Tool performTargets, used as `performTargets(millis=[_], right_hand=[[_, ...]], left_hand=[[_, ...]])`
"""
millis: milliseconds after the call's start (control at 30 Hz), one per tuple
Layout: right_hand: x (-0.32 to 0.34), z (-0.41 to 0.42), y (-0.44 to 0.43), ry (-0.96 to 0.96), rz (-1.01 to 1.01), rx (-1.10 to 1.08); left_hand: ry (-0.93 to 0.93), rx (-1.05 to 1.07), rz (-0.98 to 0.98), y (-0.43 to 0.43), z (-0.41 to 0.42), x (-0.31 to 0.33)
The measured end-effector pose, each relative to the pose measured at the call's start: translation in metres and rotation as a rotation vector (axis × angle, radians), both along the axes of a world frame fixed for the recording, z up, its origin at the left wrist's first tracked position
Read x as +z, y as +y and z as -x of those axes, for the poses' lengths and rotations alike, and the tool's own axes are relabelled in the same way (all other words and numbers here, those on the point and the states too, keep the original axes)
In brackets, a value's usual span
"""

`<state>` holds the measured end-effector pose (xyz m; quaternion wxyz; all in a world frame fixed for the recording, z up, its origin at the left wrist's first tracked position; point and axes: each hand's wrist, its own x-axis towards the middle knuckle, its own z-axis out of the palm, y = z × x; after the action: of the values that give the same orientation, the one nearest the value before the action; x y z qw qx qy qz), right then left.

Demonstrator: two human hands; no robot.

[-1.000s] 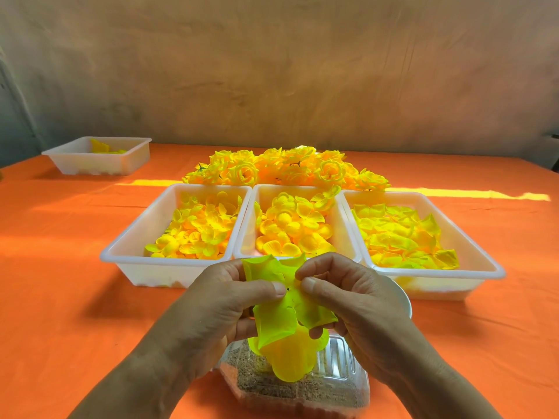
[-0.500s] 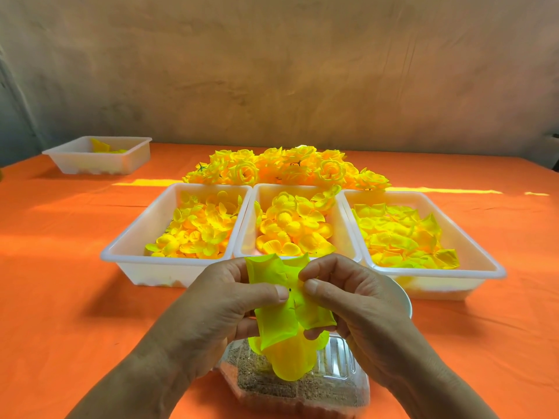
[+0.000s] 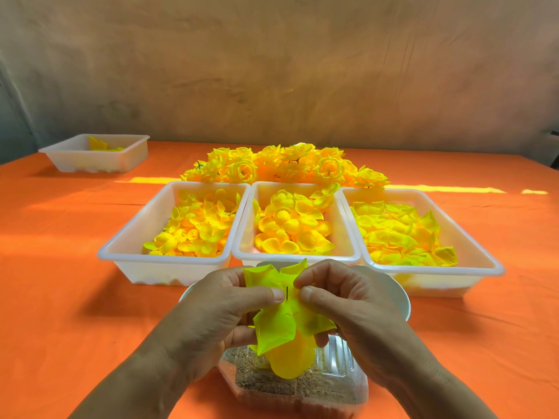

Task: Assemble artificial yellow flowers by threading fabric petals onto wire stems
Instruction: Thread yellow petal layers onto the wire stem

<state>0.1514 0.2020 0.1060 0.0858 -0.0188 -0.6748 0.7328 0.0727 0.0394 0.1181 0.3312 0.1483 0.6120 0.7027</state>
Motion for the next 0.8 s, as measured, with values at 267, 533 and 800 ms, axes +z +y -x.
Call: performTargets(millis=[267, 533, 800], right_hand=[[-0.006, 0.000, 0.002, -0.045, -0.142, -0.020], [-0.015, 0.002, 0.007, -0.104, -0.279, -0.019], [-0.017, 0.002, 0.008, -0.130, -0.366, 0.004]], left_hand=[[0.053, 0.034, 0.131, 0.001, 0.001, -0.009], [0.097, 0.056, 0.247, 0.003, 0.005, -0.018], [0.001, 0.006, 0.222, 0.002, 0.009, -0.018]])
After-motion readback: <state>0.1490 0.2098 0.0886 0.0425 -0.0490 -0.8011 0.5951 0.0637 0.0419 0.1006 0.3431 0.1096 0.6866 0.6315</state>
